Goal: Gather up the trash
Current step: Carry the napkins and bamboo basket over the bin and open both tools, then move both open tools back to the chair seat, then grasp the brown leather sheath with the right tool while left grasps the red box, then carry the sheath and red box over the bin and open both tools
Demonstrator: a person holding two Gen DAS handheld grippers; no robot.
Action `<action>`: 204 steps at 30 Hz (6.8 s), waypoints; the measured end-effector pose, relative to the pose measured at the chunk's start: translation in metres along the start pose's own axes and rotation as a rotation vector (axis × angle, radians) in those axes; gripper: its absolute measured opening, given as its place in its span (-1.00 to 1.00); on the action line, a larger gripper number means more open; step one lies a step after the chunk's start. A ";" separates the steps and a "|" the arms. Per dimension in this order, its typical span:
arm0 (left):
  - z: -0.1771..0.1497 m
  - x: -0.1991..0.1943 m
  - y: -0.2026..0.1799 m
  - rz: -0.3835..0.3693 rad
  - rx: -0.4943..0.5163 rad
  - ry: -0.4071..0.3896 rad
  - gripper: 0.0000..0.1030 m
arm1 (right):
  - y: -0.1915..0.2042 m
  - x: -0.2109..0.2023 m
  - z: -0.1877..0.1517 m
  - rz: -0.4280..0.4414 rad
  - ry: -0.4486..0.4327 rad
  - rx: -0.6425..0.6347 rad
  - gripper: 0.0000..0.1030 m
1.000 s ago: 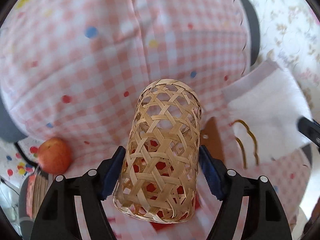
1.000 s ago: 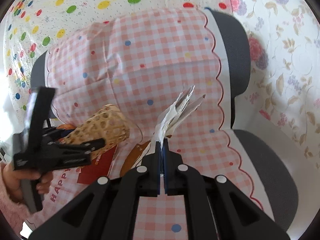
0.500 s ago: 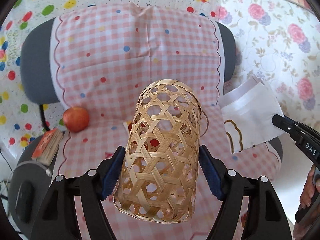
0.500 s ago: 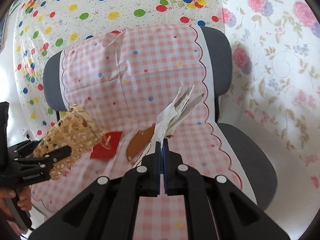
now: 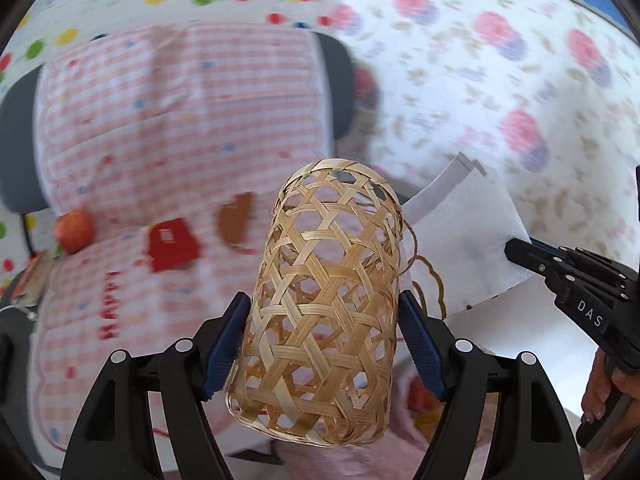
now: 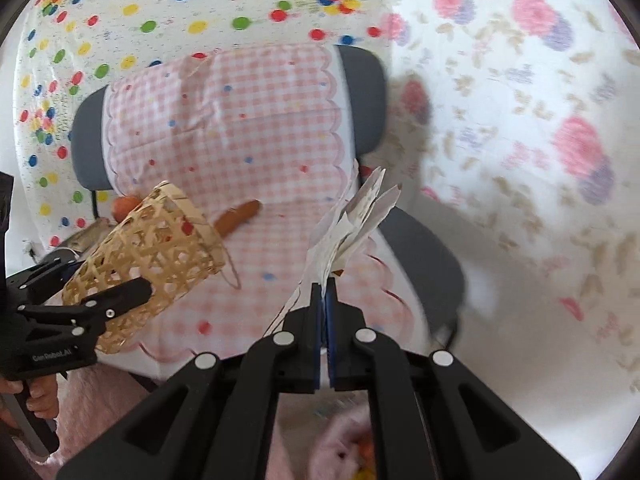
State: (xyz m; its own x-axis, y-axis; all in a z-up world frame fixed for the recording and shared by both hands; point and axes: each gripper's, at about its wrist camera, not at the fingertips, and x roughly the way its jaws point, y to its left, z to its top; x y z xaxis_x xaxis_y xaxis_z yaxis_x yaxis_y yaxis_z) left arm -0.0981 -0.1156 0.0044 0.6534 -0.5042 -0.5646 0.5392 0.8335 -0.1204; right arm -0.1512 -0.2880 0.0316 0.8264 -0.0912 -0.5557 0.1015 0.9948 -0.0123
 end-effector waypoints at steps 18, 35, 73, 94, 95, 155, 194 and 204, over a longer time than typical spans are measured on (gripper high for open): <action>-0.048 0.049 -0.122 -0.207 0.218 0.164 0.45 | -0.073 -0.067 -0.099 -0.247 0.157 0.091 -0.96; -0.048 0.091 -0.138 -0.218 0.229 0.245 0.69 | -0.096 -0.039 -0.116 -0.244 0.193 0.131 -0.15; 0.017 0.019 0.173 0.427 -0.236 0.109 0.72 | 0.072 0.106 0.046 0.213 0.095 -0.080 -0.15; 0.026 0.054 0.240 0.506 -0.311 0.176 0.72 | 0.161 0.267 0.087 0.235 0.294 -0.112 0.18; 0.027 0.056 0.240 0.506 -0.310 0.177 0.72 | 0.161 0.273 0.089 0.217 0.299 -0.106 0.18; 0.053 0.180 0.267 0.231 -0.163 0.357 0.80 | 0.091 0.224 0.081 0.299 0.226 0.002 -0.10; -0.005 0.026 0.004 0.009 -0.010 0.077 0.55 | 0.000 0.020 -0.021 0.054 0.113 0.064 -0.10; -0.028 0.043 -0.090 -0.181 0.130 0.140 0.56 | -0.062 -0.028 -0.084 -0.092 0.173 0.169 -0.10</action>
State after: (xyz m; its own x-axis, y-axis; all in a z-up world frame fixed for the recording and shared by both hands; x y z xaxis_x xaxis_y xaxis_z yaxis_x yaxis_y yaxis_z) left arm -0.1334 -0.2063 -0.0319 0.4653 -0.5986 -0.6520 0.7101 0.6923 -0.1288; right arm -0.2278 -0.3436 -0.0219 0.7036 -0.1575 -0.6930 0.2754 0.9594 0.0615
